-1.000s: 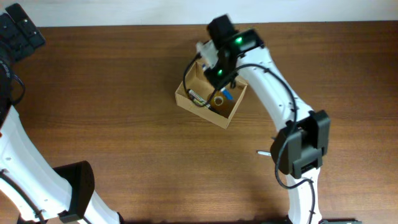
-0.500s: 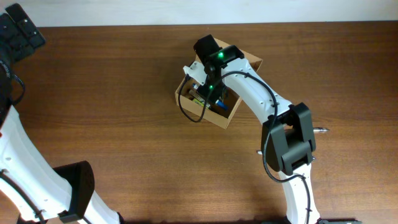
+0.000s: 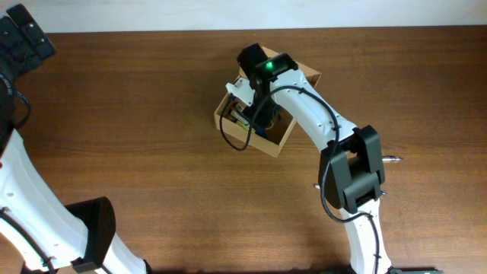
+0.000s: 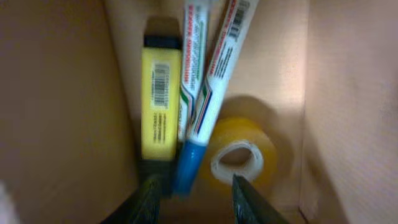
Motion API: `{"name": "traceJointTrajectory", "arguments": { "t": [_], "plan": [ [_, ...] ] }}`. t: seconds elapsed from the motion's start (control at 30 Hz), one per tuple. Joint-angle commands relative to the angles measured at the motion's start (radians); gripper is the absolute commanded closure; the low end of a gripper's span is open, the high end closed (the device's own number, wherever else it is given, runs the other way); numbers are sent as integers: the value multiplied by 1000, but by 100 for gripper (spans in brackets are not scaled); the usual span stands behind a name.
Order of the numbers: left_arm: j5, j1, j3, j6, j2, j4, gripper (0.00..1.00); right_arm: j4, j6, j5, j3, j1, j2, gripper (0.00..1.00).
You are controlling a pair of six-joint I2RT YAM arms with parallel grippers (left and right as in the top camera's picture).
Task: Pack container
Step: 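Carry the blue-capped marker into the box and release it, then return the right gripper and grasp the black Sharpie marker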
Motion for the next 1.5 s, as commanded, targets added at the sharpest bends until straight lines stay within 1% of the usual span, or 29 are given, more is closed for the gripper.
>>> {"name": "traceJointTrajectory", "arguments": {
  "t": [0.0,0.1,0.17,0.27,0.37,0.43,0.47,0.53,0.63,0.7,0.83,0.93,1.0,1.07,1.23,1.37,1.47],
  "plan": [
    [7,7,-2,9,7,0,0,-8,33,77,88,-2,-154,63],
    [7,7,-2,9,7,0,0,-5,39,121,89,-42,-320,63],
    [7,7,-2,9,7,0,0,-14,89,123,85,-93,-416,63],
    [7,7,-2,9,7,0,0,17,101,123,8,-198,-563,63],
    [7,7,-2,9,7,0,0,103,109,121,-164,-323,-710,62],
    [7,7,-2,9,7,0,0,175,117,121,-320,-410,-803,62],
    [7,7,-2,9,7,0,0,204,129,121,-395,-442,-838,59],
    [7,7,-2,9,7,0,0,228,151,114,-531,-484,-881,58],
    [7,7,-2,9,7,0,0,229,168,60,-697,-490,-884,57],
    [7,7,-2,9,7,0,0,258,168,53,-789,-482,-866,56],
    [7,7,-2,9,7,0,0,352,158,113,-886,-480,-811,53],
    [7,7,-2,9,7,0,0,372,134,163,-894,-480,-743,53],
    [7,7,-2,9,7,0,0,341,135,155,-895,-480,-705,53],
    [7,7,-2,9,7,0,0,285,169,110,-895,-477,-673,54],
    [7,7,-2,9,7,0,0,174,169,-46,-894,-473,-658,54],
    [7,7,-2,9,7,0,0,135,126,-45,-895,-460,-659,54],
    [7,7,-2,9,7,0,0,138,26,-45,-895,-433,-659,54]
  ]
}}
